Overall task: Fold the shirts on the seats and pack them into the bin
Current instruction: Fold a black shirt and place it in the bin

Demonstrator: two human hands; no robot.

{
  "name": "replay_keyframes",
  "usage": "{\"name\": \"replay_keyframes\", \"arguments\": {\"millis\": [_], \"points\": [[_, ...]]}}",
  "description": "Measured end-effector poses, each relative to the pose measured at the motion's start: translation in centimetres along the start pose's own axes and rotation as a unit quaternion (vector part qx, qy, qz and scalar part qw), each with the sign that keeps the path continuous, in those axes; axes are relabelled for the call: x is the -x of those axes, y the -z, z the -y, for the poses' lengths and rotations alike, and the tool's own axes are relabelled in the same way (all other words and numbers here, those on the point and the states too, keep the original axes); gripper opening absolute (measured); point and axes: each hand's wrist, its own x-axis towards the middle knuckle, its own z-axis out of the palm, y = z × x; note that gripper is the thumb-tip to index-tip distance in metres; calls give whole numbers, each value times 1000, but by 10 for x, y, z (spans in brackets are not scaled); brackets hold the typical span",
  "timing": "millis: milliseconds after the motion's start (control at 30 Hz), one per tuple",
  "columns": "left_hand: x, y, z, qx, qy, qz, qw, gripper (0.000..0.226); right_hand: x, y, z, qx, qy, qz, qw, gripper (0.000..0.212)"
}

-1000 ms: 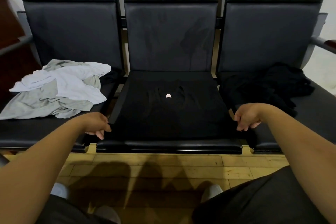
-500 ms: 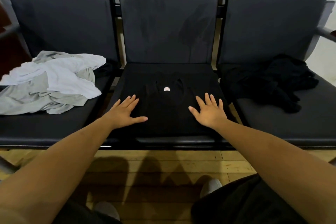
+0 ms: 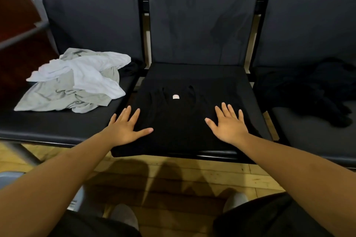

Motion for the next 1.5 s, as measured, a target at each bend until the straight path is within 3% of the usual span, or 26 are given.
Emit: {"name": "replay_keyframes", "arguments": {"millis": [67,167,267,333,467,600,733,867,1067,1267,1367,1500], "points": [[-2,8,-3,5,-10,6,1000,119,9,2,-6,-9,2,16,1000,82],[-28,25,-10,28,-39,-69,996,94,3,15,-17,-19,7,28,999,79],[-68,43,-19,39,-54,-123,990,80,-33,38,-17,-33,14,-76,996,72],[-96,50,-27,50,-48,-121,990,76,-66,51,-9,-22,35,-86,995,70],[-140,40,-40,43,-19,-92,995,80,-120,35,-10,-18,27,-17,999,70],[-157,25,-54,1,-26,-124,992,79,-140,21,-47,27,21,-52,998,66],[-172,28,-69,35,-65,-125,989,74,-144,26,-67,17,36,-36,999,65],[-210,47,-61,77,-94,-176,977,59,-171,45,-66,-14,51,-140,989,53],[-249,84,-33,4,-49,-108,993,58,-214,80,-74,10,4,-28,1000,50],[-256,113,-35,-79,-18,-35,996,35,-231,101,-86,-56,7,66,996,37],[-257,123,-32,-79,-46,-68,993,32,-232,106,-87,-63,25,66,996,39],[-258,138,-29,26,-77,-162,983,34,-237,114,-92,-53,29,-19,998,34]]}}
